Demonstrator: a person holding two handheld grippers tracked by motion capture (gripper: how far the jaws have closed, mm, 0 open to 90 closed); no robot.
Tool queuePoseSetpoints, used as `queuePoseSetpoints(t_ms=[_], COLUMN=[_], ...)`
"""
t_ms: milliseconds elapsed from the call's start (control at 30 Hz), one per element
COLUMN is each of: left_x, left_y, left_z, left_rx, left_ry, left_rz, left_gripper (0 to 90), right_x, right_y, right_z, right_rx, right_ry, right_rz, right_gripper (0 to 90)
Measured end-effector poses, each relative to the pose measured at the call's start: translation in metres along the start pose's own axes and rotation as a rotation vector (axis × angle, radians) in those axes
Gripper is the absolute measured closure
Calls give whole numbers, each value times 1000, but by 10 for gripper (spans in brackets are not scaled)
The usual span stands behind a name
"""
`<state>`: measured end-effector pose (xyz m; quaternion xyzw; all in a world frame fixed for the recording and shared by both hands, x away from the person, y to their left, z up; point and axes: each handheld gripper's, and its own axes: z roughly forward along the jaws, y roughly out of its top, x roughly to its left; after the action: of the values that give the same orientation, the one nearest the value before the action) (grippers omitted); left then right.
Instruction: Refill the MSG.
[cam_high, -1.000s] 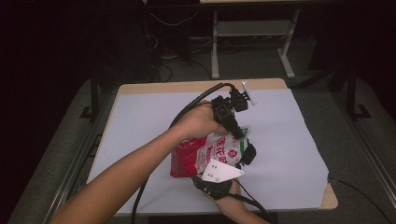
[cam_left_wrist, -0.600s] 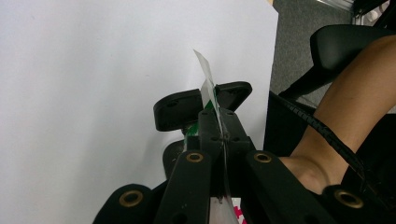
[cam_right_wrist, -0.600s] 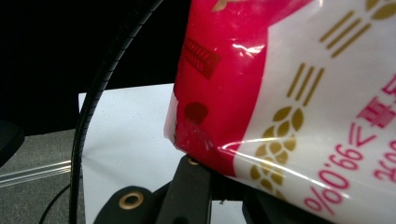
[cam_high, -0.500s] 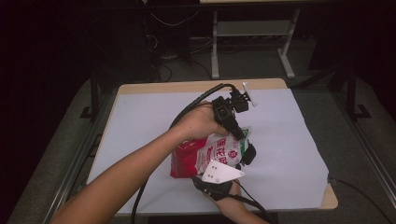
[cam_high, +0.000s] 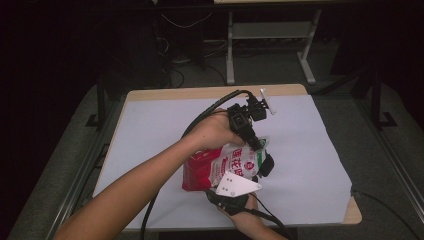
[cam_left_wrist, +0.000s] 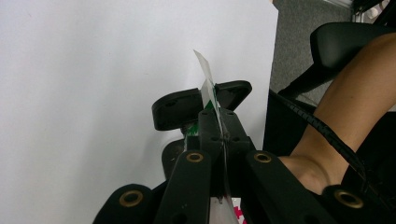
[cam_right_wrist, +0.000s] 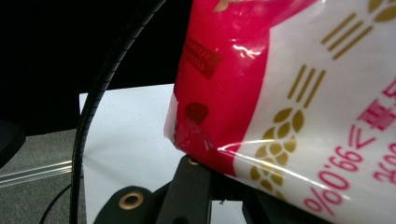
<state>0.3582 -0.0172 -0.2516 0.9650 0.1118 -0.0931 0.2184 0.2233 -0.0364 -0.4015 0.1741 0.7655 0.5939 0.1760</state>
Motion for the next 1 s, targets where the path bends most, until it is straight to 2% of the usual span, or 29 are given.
queuePoseSetpoints(t_ms=[533,1000], left_x=[-1,1], left_y=[1,5], left_z=[1,3], left_rx=[0,36], left_ry=[-3,-12], left_rz=[2,11], left_gripper=[899,899], right_x=[1,2], right_y=[0,1], right_z=[0,-1], right_rx=[-1,-5], right_ry=[-8,-7], right_rz=[8,6], right_gripper=[900,900])
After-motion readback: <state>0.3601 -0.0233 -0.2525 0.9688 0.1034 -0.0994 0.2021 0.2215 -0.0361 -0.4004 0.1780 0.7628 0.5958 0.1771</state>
